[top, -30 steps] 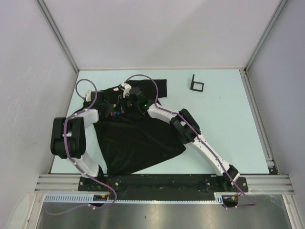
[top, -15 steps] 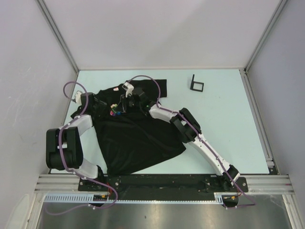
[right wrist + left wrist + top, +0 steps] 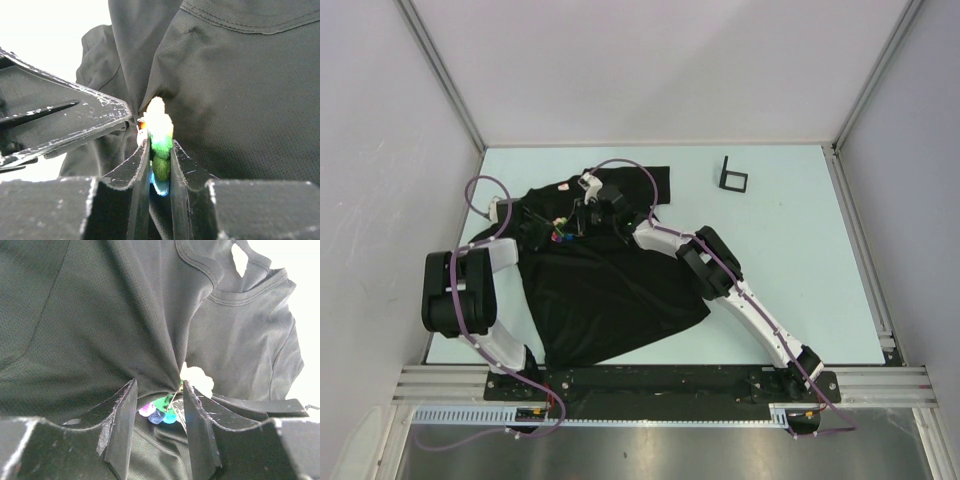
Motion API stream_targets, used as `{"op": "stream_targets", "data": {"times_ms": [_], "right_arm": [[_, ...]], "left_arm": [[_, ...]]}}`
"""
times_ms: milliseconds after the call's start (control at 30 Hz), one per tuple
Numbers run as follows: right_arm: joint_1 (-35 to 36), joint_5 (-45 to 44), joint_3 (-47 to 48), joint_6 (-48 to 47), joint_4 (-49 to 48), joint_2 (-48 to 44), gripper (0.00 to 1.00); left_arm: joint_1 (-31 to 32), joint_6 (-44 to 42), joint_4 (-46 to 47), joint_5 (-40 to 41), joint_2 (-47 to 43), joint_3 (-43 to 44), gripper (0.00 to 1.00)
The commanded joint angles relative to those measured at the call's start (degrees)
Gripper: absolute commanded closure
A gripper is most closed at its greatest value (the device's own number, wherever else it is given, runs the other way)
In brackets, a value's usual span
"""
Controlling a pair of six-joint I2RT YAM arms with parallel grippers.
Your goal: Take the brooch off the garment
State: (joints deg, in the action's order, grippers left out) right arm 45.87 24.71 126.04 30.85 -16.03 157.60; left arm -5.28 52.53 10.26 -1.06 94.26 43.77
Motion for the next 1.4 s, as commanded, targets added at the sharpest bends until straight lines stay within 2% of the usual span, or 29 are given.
{"op": "stream_targets", "data": {"times_ms": [0,300,633,867,967,1167,1300,1367], "right_arm": [[0.27,-6.85,-1.06,-5.17,6.36,-4.05,1.00],[1.95,-14.86,-1.41,-12.65,14.88,-8.18,1.00],[1.51,-15.22,-8.07,-16.09,15.51,-14.42,1.00],[-3.06,-3.55,-14.06,-10.55,8.92,-19.96,1.00],[-6.30,-0.03,-18.70,-7.57,5.77,-23.64,1.00],[-15.69,7.87,-30.13,-0.90,-3.71,-31.11,1.00],[-21.77,13.60,-37.95,3.07,-11.12,-34.64,1.00],[-24.06,15.19,-39.11,2.20,-11.04,-36.39,1.00]], "left_arm": [[-1.13,2.74,1.43,0.88,1.19,1.32,0.53],[-3.51,6.26,1.60,0.97,3.91,1.49,0.44],[-3.69,2.76,3.09,0.97,1.90,2.02,0.39],[0.61,-8.56,9.59,-1.14,-4.78,1.14,0.41],[3.60,-11.30,14.77,-6.22,-5.40,0.88,0.41],[9.05,-10.70,30.50,-20.64,-0.32,0.79,0.41],[10.81,-7.72,35.61,-24.78,4.43,3.68,0.44],[11.34,-4.12,35.18,-27.05,6.89,9.56,0.44]]}}
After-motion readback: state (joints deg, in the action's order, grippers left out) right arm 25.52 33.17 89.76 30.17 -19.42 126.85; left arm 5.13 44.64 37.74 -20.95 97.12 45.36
